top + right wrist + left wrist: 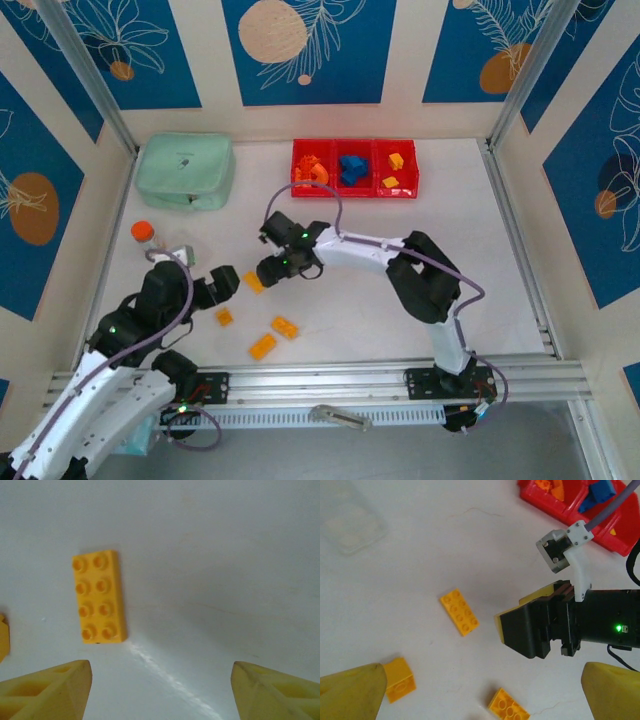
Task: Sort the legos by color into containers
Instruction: Pick up the lego from the center of the table.
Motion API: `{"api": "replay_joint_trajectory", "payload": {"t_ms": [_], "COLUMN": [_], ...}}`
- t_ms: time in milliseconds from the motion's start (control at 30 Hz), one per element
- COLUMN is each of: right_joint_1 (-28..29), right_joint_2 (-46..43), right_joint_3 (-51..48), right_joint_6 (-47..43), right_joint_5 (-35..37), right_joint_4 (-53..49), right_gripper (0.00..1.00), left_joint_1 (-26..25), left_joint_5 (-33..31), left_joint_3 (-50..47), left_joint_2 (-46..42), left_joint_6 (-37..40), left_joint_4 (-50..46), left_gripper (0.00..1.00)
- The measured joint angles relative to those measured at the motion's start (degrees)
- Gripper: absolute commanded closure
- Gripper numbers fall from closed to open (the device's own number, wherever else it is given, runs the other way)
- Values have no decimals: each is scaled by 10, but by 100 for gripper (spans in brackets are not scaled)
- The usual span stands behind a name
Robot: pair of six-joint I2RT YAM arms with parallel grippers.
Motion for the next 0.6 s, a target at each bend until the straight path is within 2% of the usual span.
{"api": "replay_joint_trajectory", "payload": {"t_ms": [267, 600], "right_joint_1": [44, 52], "right_joint_2": [73, 131], "right_joint_3": [94, 151], "right_joint_6": [-23, -40], "right_joint_5": [28, 58], "right_joint_4": [-32, -67], "right_gripper": [33, 44], "left_joint_1": [0, 0], "left_joint_5": [-19, -33], "left_joint_3": [-7, -7], "left_joint_2": [-37, -40], "left_joint_6": [-26, -36], "left_joint_4": [-55, -72], "left_gripper": [1, 1]}}
